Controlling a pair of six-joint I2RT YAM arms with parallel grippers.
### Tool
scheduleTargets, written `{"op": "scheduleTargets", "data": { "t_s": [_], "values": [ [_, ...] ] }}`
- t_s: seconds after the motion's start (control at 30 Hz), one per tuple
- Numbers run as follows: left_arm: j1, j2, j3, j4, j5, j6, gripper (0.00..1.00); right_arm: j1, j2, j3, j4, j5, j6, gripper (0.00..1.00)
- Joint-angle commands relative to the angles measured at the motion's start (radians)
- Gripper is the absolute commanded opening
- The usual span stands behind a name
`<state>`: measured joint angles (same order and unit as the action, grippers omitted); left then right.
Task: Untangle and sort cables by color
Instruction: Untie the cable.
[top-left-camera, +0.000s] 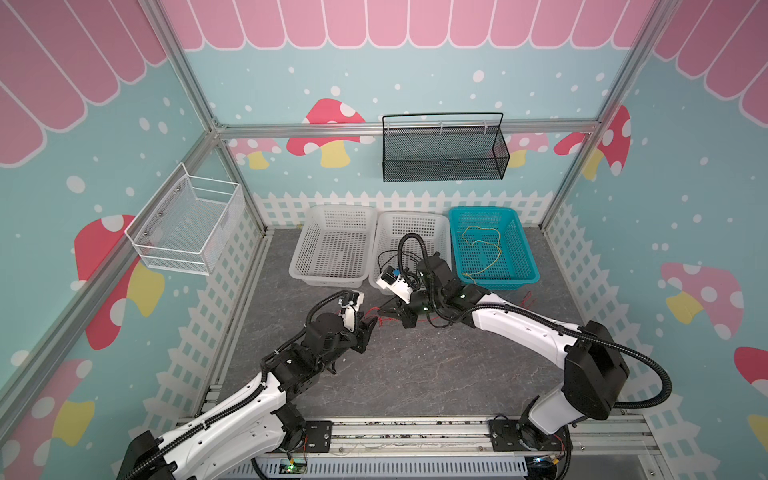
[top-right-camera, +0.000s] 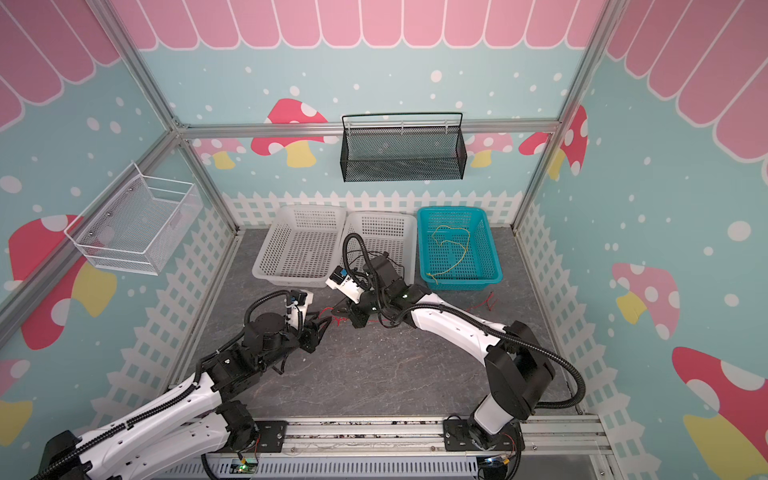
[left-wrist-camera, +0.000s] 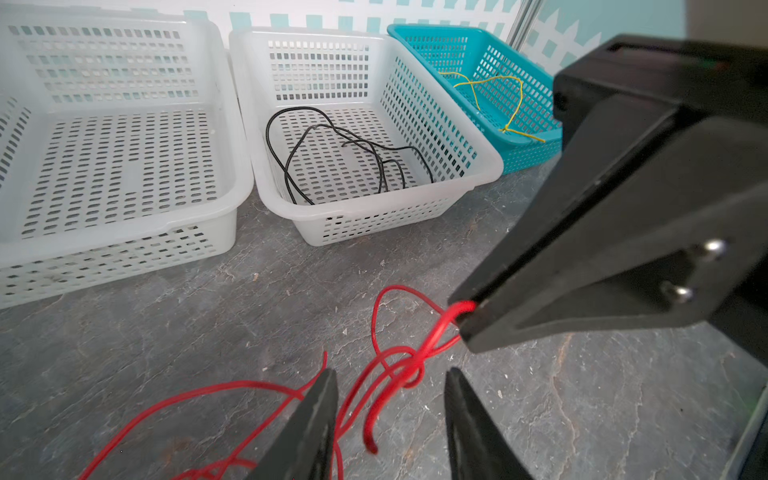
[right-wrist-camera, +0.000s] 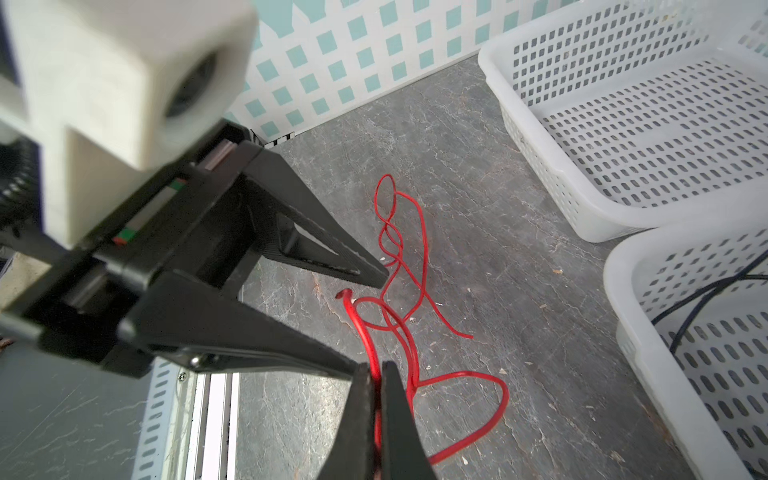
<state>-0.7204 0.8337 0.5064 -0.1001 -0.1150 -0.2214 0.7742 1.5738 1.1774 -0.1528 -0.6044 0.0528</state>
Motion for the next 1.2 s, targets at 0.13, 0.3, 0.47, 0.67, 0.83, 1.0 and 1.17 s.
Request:
{"op": "scheduleTargets", "data": {
  "t_s": [0.13,0.3,0.47,0.67,0.83,1.0,1.17],
  "values": [
    [-0.004,0.013,0.023,0.082,0.000,0.039,0.00,0.008,-0.022,-0.019,0.018,-0.031,-0.027,0.00],
    [-0.004,0.002,0.016,0.092,-0.004,0.042,0.00,0.009,-0.015,-0.019,0.021,-0.028,-0.021,0.00],
    [-0.004,-0.030,0.021,0.073,-0.075,0.019,0.00,0.007,-0.035,-0.038,0.021,0.121,-0.011,0.40],
    [-0.002,-0.065,0.079,-0.015,-0.156,-0.001,0.00,0.008,-0.100,-0.106,0.013,0.267,-0.040,0.73],
    [-0.002,-0.063,0.097,-0.059,-0.176,-0.011,0.00,0.007,-0.165,-0.143,0.012,0.328,-0.058,0.79],
    [-0.002,-0.048,0.100,-0.076,-0.180,-0.037,0.00,0.007,-0.203,-0.150,-0.003,0.401,-0.072,0.81],
    [-0.002,-0.065,0.113,-0.074,-0.166,-0.029,0.00,0.007,-0.157,-0.127,-0.008,0.412,-0.098,0.80]
  ]
}}
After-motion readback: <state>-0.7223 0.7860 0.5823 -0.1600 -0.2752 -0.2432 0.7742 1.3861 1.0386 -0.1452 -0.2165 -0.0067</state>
